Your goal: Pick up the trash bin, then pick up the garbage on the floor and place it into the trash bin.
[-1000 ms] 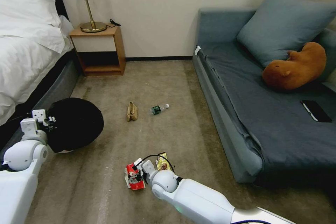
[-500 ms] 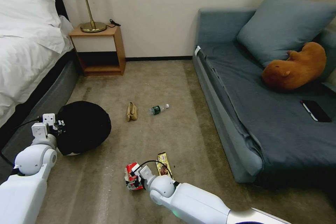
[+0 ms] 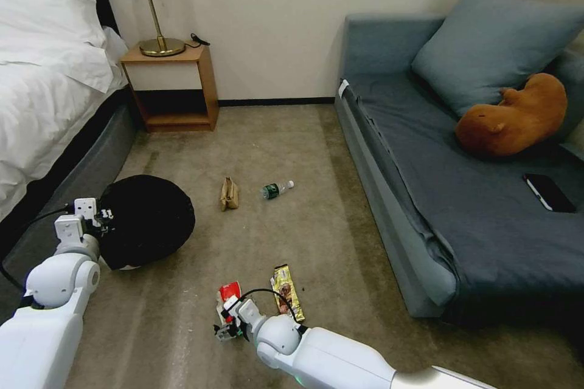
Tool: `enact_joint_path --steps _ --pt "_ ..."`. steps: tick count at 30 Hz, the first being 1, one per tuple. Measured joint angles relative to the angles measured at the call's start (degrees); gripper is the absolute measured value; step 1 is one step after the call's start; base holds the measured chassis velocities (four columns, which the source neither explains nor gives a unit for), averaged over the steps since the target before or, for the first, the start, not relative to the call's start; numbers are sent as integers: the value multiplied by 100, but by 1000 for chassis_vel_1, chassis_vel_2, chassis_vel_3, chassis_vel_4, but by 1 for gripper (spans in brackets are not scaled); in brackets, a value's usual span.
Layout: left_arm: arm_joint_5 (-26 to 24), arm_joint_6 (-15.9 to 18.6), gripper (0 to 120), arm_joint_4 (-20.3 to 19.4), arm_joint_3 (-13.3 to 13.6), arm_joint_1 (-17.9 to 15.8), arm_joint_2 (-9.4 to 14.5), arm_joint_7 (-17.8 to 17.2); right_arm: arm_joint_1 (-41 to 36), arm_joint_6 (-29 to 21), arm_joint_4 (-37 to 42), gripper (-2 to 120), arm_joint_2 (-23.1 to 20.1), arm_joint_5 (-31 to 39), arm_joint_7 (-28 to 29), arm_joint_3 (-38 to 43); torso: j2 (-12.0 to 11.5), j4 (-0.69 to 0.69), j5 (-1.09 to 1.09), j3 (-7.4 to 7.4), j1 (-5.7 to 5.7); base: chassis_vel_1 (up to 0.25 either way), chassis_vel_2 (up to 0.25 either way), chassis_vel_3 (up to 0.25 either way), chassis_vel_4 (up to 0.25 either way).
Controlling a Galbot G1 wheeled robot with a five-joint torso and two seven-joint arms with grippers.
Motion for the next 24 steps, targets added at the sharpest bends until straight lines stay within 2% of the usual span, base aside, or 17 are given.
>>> enact_joint_path --steps 17,24 --pt "-44 -23 5 77 24 -88 18 5 51 204 -346 100 244 -29 -41 -203 0 0 0 0 0 0 0 0 0" --pt "-50 -25 5 54 34 -83 5 8 66 271 -504 94 323 -75 -49 -193 0 0 2 0 0 0 0 0 0"
